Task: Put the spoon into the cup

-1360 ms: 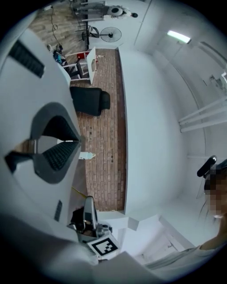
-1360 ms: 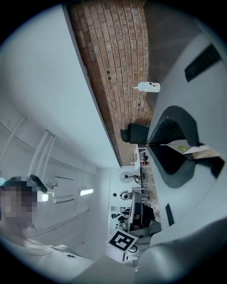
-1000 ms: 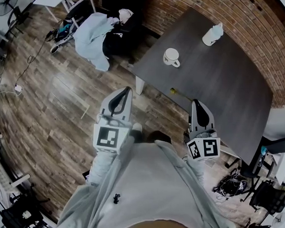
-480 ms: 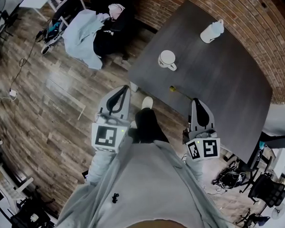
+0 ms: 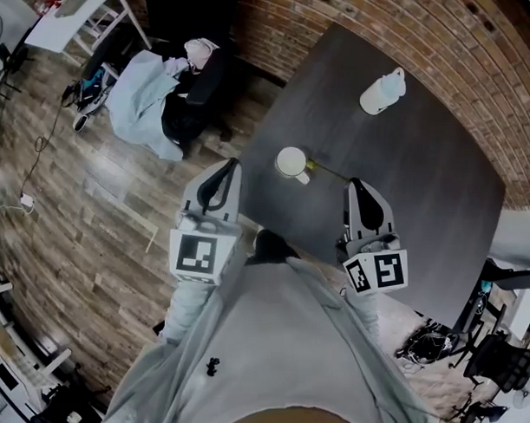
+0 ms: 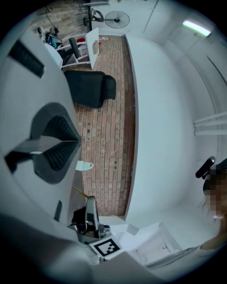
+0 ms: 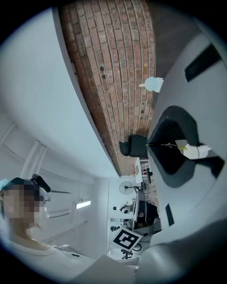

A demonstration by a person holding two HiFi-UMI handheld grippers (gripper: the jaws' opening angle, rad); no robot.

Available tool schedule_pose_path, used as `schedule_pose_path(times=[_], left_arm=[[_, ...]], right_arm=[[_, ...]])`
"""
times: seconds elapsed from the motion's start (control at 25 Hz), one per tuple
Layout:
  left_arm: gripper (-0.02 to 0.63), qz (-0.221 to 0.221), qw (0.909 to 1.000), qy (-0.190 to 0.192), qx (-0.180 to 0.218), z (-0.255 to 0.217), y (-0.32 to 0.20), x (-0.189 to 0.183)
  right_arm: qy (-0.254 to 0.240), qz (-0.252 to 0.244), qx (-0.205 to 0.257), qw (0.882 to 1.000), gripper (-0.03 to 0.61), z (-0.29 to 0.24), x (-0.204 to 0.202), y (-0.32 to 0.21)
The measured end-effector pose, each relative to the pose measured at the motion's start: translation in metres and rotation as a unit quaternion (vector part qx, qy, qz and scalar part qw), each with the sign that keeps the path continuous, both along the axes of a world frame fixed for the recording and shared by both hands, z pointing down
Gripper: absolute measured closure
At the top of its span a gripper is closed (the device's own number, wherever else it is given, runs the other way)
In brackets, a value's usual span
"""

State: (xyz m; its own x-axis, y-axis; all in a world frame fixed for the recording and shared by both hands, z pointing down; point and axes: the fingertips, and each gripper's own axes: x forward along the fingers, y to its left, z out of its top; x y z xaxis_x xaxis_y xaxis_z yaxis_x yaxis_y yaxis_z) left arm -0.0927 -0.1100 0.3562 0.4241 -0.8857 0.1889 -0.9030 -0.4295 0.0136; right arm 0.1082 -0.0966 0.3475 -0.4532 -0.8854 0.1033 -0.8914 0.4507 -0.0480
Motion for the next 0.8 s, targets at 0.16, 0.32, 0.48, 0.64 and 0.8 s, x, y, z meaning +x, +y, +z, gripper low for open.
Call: schedule_pose_path(times=[0.16,0.32,0.48,0.64,0.8], left_arm=[[0.591,0.012,0.9997,-0.015,0.015,-0.004,-0.031,0.014],[0.591,0.012,0.9996,-0.018,0.017,-0.006,-0.052,0.023],[0.591,0.018,0.9995,-0.021,0.014,-0.006,-0.066,0.031],[0.591,0.036,0.9989,-0.023,0.018,-0.009,-0.081,0.039],[0.591,0.061,0.9976,-0.026,0.022,-0.014,-0.09,0.049]], right_arm=[[-0.007,-0.004,0.007,1.0,0.558,-0.007,0.012,-0.034],[-0.009,-0.016,0.004,1.0,0.558,-0.007,0.015,-0.053],[-0.012,-0.019,0.002,1.0,0.558,-0.006,0.018,-0.062],[-0.015,-0.008,0.006,1.0,0.558,-0.009,0.021,-0.068],[-0.019,0.011,0.005,1.0,0.558,-0.012,0.026,-0.072]])
